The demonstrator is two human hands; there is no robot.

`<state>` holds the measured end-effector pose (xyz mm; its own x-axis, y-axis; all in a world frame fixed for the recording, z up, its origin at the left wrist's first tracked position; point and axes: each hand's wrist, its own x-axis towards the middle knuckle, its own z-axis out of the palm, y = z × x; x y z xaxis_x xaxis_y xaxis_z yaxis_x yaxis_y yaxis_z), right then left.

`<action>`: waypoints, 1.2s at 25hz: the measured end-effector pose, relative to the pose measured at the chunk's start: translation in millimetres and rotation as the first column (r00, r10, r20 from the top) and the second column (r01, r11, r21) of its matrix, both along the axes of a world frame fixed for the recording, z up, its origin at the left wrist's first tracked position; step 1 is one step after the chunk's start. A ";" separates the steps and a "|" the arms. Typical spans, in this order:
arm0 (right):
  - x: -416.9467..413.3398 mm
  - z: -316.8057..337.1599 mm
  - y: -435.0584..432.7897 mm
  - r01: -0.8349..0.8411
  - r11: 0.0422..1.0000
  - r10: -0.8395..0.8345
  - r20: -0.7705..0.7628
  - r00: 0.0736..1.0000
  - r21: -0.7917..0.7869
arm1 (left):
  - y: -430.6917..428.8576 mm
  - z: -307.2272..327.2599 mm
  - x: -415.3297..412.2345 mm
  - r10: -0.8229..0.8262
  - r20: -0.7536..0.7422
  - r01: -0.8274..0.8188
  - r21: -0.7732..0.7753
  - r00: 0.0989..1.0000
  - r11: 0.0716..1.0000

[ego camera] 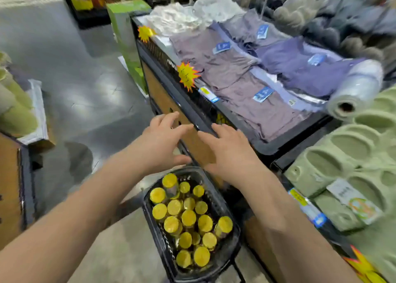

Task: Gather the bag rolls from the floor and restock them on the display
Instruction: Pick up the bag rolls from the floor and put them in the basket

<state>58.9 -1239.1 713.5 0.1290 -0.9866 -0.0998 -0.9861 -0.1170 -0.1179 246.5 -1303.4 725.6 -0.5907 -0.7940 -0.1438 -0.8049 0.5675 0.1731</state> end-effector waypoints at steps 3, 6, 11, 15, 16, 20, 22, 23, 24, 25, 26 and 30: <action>-25.6 89.0 32.1 0.105 0.985 -0.109 -0.021 0.994 -0.134 | 5.0 80.2 -22.4 -0.134 0.002 0.133 -0.112 0.991 0.985; -41.3 132.0 68.8 0.226 0.943 -0.235 -0.010 0.972 -0.244 | 21.7 122.3 -42.9 -0.280 -0.023 0.271 -0.187 0.960 0.944; -45.1 161.2 146.3 0.509 0.783 -0.530 0.047 0.847 -0.357 | 52.0 161.1 -80.3 -0.519 -0.042 0.494 -0.248 0.854 0.833; -24.7 173.3 225.4 0.725 0.594 -0.762 0.046 0.646 -0.350 | 97.5 172.0 -111.8 -0.714 -0.059 0.688 -0.222 0.698 0.691; -16.8 173.1 248.2 0.772 0.545 -0.811 0.030 0.585 -0.326 | 115.1 171.5 -119.2 -0.761 -0.075 0.731 -0.230 0.645 0.642; 11.8 172.2 353.4 0.907 0.327 -0.938 0.025 0.345 -0.266 | 204.1 169.1 -146.6 -0.896 -0.085 0.865 -0.233 0.437 0.444; 30.8 176.1 416.6 0.940 0.202 -0.974 0.039 0.221 -0.273 | 264.7 172.6 -155.3 -0.946 -0.089 0.925 -0.201 0.311 0.323; 40.9 177.0 448.8 0.951 0.141 -0.987 0.041 0.158 -0.274 | 297.3 173.6 -159.3 -0.965 -0.091 0.945 -0.200 0.245 0.259; 51.6 177.5 481.0 0.959 0.076 -0.995 0.035 0.089 -0.272 | 331.8 175.4 -163.5 -0.979 -0.100 0.960 -0.204 0.176 0.193; 61.9 176.7 514.0 0.962 0.009 -0.999 0.027 0.017 -0.272 | 368.0 177.4 -166.4 -0.989 -0.102 0.971 -0.203 0.111 0.130; 72.8 176.3 546.4 0.960 -0.059 -0.998 0.026 -0.054 -0.273 | 404.8 178.2 -168.3 -0.994 -0.095 0.976 -0.206 0.048 0.067; 114.1 174.1 674.4 0.930 -0.254 -0.967 0.036 -0.254 -0.264 | 550.4 175.6 -173.7 -0.977 -0.096 0.964 -0.206 -0.189 -0.166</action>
